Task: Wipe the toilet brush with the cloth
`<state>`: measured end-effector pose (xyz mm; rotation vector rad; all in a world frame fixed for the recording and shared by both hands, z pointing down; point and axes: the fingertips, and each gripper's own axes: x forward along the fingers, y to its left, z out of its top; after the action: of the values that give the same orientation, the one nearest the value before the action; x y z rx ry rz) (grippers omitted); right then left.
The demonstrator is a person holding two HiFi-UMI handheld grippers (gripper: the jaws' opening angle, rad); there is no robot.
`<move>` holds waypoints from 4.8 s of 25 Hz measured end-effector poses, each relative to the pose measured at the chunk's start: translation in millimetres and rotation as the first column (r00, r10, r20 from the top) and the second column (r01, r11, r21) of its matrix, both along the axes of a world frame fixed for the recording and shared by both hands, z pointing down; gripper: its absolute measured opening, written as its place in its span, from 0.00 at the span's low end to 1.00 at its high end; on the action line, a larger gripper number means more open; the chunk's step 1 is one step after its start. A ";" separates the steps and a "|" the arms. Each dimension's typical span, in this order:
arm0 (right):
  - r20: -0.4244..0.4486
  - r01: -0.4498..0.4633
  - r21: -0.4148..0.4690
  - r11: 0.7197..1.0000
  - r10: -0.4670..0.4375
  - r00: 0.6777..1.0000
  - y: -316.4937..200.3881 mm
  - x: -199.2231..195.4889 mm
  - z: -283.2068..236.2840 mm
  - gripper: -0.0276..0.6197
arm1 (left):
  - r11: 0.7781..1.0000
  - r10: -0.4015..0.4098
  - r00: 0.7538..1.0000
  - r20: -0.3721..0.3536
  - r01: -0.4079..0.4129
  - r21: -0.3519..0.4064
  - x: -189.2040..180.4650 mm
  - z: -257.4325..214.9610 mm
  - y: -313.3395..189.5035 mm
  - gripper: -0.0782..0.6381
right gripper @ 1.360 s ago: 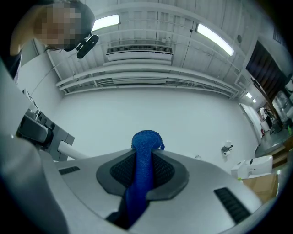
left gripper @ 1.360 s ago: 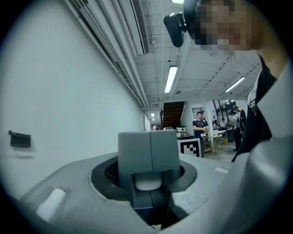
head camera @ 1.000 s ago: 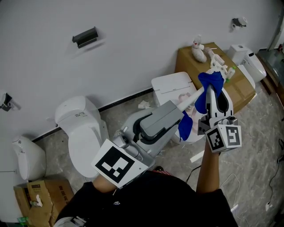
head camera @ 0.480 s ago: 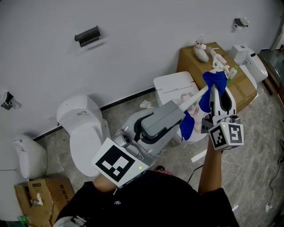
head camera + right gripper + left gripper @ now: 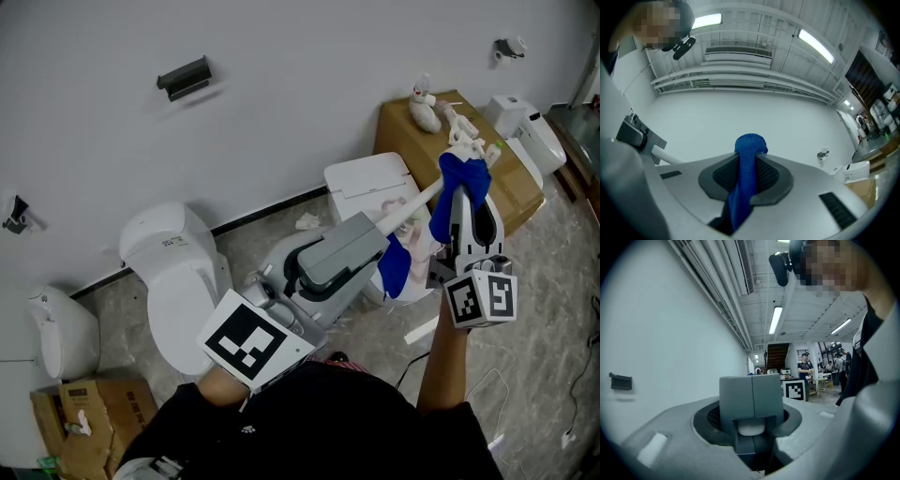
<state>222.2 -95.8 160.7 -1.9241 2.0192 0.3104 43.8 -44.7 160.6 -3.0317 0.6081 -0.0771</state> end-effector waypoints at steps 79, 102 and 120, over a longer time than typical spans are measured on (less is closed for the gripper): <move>-0.033 0.369 0.005 0.929 -0.369 0.929 20.2 -122.2 16.4 0.14 | 0.998 -0.053 0.998 -0.017 0.053 0.024 -6.7 -9.1 -4.3 0.35; 0.022 0.297 0.005 0.955 -0.297 0.955 18.7 -88.7 20.3 0.14 | 1.000 -0.008 1.000 -0.010 0.008 0.026 -0.2 -7.7 6.5 0.34; 0.062 0.219 0.001 0.976 -0.219 0.974 18.4 -58.4 24.6 0.14 | 1.000 0.020 1.000 -0.004 -0.020 0.009 1.4 -4.2 17.7 0.34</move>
<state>163.8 -77.4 185.3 -1.6714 2.1675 0.1881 45.2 -27.0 156.3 -3.0290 0.5768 -0.0671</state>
